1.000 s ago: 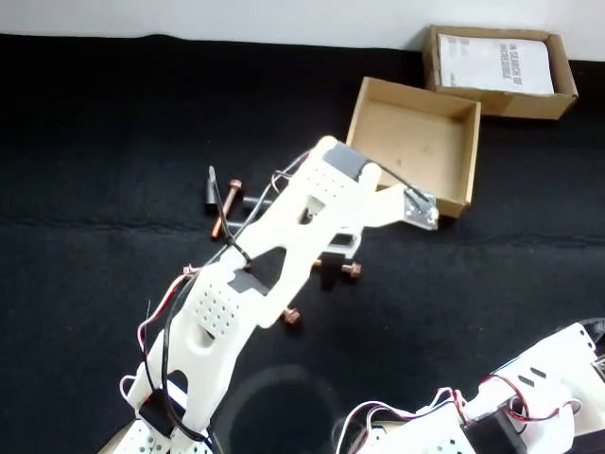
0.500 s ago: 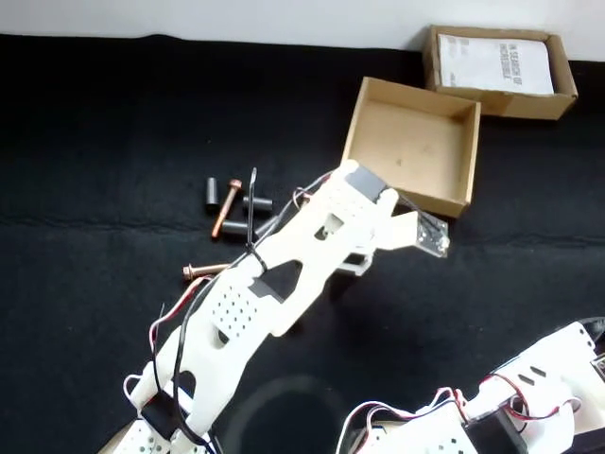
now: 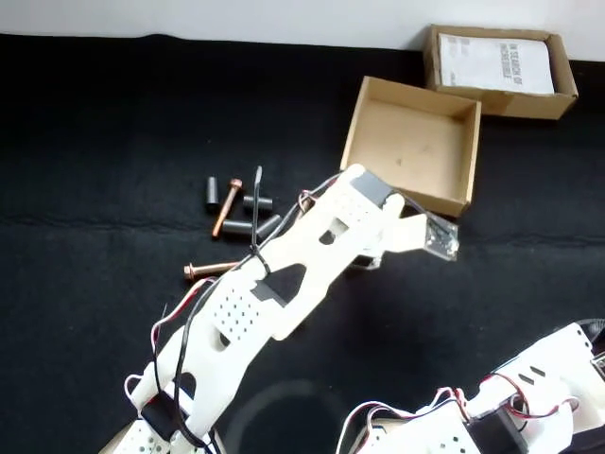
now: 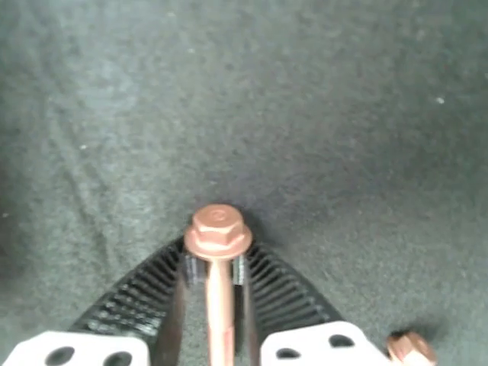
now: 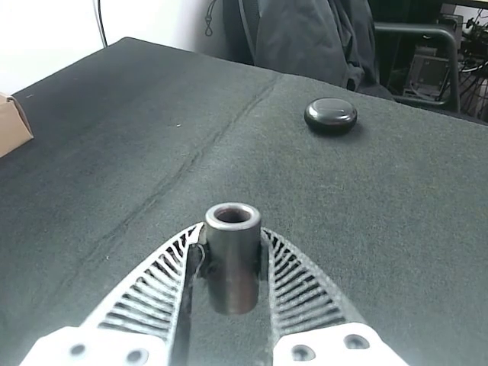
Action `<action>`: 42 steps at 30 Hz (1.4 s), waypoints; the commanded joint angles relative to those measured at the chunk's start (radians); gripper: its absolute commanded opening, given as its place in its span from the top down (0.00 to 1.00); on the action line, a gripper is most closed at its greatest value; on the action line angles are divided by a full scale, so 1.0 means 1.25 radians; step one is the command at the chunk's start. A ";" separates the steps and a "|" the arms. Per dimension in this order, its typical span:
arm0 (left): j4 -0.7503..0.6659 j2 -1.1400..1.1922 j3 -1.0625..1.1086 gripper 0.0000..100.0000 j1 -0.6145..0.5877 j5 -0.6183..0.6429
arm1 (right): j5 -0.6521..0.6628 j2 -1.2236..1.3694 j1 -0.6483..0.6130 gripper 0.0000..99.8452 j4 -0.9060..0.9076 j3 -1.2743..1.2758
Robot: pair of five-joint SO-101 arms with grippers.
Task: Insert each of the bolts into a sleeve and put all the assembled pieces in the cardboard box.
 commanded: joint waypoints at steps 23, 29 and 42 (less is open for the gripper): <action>0.178 -0.009 -0.628 0.99 -0.069 0.649 | -0.007 -0.012 -0.192 0.99 0.068 0.015; 0.179 -0.009 -0.655 0.99 -0.077 0.745 | -0.007 -0.012 -0.317 0.99 0.064 0.014; 0.180 -0.179 -0.655 0.99 -0.088 1.009 | -0.009 -0.012 -0.587 0.99 0.063 0.008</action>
